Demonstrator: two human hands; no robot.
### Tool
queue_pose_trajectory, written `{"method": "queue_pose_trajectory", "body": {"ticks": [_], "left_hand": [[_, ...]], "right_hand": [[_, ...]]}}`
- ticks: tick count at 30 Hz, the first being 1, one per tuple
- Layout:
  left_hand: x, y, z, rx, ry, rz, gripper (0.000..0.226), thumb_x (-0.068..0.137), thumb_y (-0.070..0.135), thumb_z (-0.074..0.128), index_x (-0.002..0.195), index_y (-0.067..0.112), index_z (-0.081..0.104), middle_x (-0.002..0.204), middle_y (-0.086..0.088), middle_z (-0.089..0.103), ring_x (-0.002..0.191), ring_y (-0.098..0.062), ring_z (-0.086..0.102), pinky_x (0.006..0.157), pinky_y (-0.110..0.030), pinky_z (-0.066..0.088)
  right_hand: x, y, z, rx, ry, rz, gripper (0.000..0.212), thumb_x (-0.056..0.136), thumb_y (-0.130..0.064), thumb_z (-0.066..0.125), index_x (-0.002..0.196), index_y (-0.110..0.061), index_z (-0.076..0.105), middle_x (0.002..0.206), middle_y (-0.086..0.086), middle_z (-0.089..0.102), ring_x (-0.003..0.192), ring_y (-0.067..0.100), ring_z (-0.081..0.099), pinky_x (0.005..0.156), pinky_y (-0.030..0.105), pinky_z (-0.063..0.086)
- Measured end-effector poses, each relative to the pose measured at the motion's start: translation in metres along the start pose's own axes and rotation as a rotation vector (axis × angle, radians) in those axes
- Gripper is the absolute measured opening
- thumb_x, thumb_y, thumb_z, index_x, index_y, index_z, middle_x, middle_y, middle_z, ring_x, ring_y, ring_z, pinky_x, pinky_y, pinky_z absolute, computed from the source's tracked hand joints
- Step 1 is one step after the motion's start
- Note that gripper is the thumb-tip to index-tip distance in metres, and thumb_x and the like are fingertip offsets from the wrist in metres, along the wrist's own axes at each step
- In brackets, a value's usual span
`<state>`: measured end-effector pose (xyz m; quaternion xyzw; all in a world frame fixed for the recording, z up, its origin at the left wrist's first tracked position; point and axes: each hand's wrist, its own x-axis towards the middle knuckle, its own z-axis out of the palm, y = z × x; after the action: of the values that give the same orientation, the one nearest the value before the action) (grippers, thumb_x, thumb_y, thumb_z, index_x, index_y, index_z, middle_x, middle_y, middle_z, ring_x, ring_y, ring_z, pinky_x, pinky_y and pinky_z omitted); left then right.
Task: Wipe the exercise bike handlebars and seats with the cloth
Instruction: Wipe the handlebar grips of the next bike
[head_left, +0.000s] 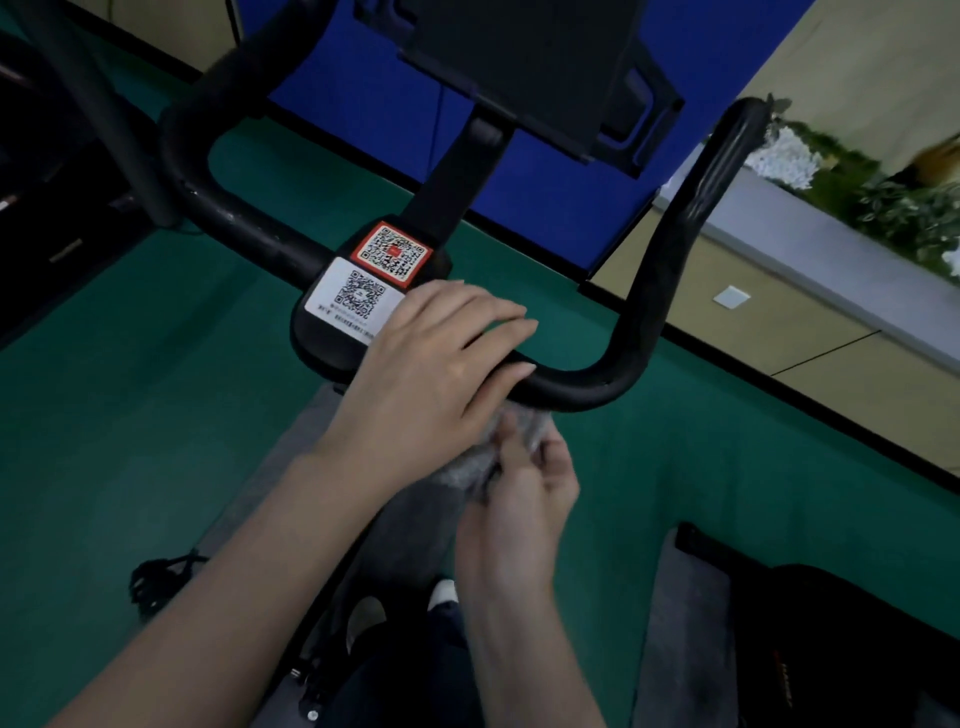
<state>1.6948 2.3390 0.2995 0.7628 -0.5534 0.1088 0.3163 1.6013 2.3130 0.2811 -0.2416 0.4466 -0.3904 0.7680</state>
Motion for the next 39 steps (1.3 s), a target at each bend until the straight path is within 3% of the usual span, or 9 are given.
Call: {"method": "queue_pose_trajectory", "body": {"ticks": [4, 7, 11, 14, 19, 26, 31, 35, 39], "left_hand": [[0.0, -0.002, 0.003, 0.048, -0.026, 0.002, 0.03, 0.094, 0.032, 0.056, 0.108, 0.009, 0.07, 0.101, -0.001, 0.07, 0.094, -0.024, 0.063, 0.094, -0.035, 0.041], [-0.001, -0.004, 0.002, 0.049, -0.033, -0.021, 0.028, 0.093, 0.034, 0.057, 0.104, 0.013, 0.072, 0.096, 0.002, 0.07, 0.089, -0.021, 0.063, 0.088, -0.03, 0.039], [-0.001, -0.004, 0.003, 0.027, -0.018, -0.04, 0.029, 0.095, 0.035, 0.054, 0.102, 0.014, 0.072, 0.095, 0.004, 0.07, 0.088, -0.019, 0.062, 0.086, -0.027, 0.037], [-0.002, -0.004, 0.003, 0.02, -0.016, -0.041, 0.028, 0.095, 0.034, 0.054, 0.103, 0.014, 0.072, 0.095, 0.004, 0.069, 0.089, -0.019, 0.062, 0.087, -0.028, 0.037], [-0.001, -0.005, 0.005, 0.031, -0.01, -0.039, 0.025, 0.095, 0.032, 0.055, 0.103, 0.015, 0.072, 0.095, 0.005, 0.069, 0.089, -0.019, 0.062, 0.086, -0.026, 0.035], [-0.002, -0.006, 0.005, 0.032, -0.011, -0.029, 0.024, 0.094, 0.029, 0.055, 0.103, 0.014, 0.072, 0.095, 0.004, 0.069, 0.089, -0.021, 0.062, 0.085, -0.027, 0.035], [-0.002, -0.005, 0.004, 0.024, -0.016, -0.044, 0.024, 0.094, 0.028, 0.055, 0.104, 0.014, 0.072, 0.097, 0.004, 0.07, 0.091, -0.02, 0.063, 0.087, -0.028, 0.036], [-0.003, -0.006, 0.005, 0.037, -0.007, -0.049, 0.025, 0.095, 0.029, 0.054, 0.103, 0.014, 0.072, 0.096, 0.003, 0.07, 0.09, -0.021, 0.063, 0.086, -0.028, 0.036], [-0.003, -0.005, 0.004, 0.036, -0.026, -0.04, 0.027, 0.096, 0.031, 0.051, 0.105, 0.015, 0.071, 0.097, 0.004, 0.07, 0.092, -0.021, 0.062, 0.086, -0.029, 0.036]], "right_hand": [[0.007, -0.007, -0.012, 0.021, 0.081, -0.053, 0.024, 0.092, 0.002, 0.054, 0.115, 0.005, 0.058, 0.107, 0.021, 0.067, 0.093, 0.024, 0.065, 0.088, 0.037, 0.052], [0.02, -0.026, -0.023, -0.064, 0.189, -0.349, 0.027, 0.093, 0.003, 0.053, 0.119, 0.002, 0.058, 0.109, 0.015, 0.068, 0.097, 0.022, 0.067, 0.087, 0.031, 0.054], [0.023, -0.02, -0.024, -0.521, 0.302, -0.791, 0.023, 0.091, 0.002, 0.056, 0.111, -0.01, 0.06, 0.108, 0.011, 0.064, 0.103, 0.022, 0.062, 0.092, 0.032, 0.051], [0.02, -0.011, -0.031, -0.679, 0.263, -0.999, 0.025, 0.09, 0.005, 0.055, 0.112, -0.008, 0.061, 0.107, 0.009, 0.062, 0.103, 0.02, 0.06, 0.09, 0.035, 0.05], [0.033, -0.024, -0.027, -0.805, 0.113, -1.249, 0.028, 0.085, 0.017, 0.054, 0.106, 0.001, 0.064, 0.104, 0.001, 0.062, 0.099, 0.021, 0.057, 0.089, 0.028, 0.047], [0.034, -0.034, -0.029, -1.025, -0.143, -1.358, 0.024, 0.084, 0.015, 0.059, 0.097, -0.001, 0.069, 0.097, -0.003, 0.066, 0.092, 0.016, 0.05, 0.087, 0.024, 0.041], [0.046, -0.066, -0.021, -1.148, -0.046, -1.315, 0.018, 0.086, 0.008, 0.06, 0.096, -0.002, 0.071, 0.093, -0.006, 0.063, 0.088, 0.023, 0.053, 0.082, 0.02, 0.042], [0.043, -0.093, -0.006, -1.51, -0.4, -1.153, 0.02, 0.085, 0.004, 0.06, 0.097, -0.007, 0.072, 0.092, 0.001, 0.069, 0.091, 0.023, 0.053, 0.083, 0.012, 0.036], [0.057, -0.134, 0.031, -1.962, -0.706, -0.863, 0.02, 0.086, -0.003, 0.057, 0.095, -0.013, 0.071, 0.091, 0.001, 0.071, 0.09, 0.022, 0.061, 0.079, 0.027, 0.045]]}}
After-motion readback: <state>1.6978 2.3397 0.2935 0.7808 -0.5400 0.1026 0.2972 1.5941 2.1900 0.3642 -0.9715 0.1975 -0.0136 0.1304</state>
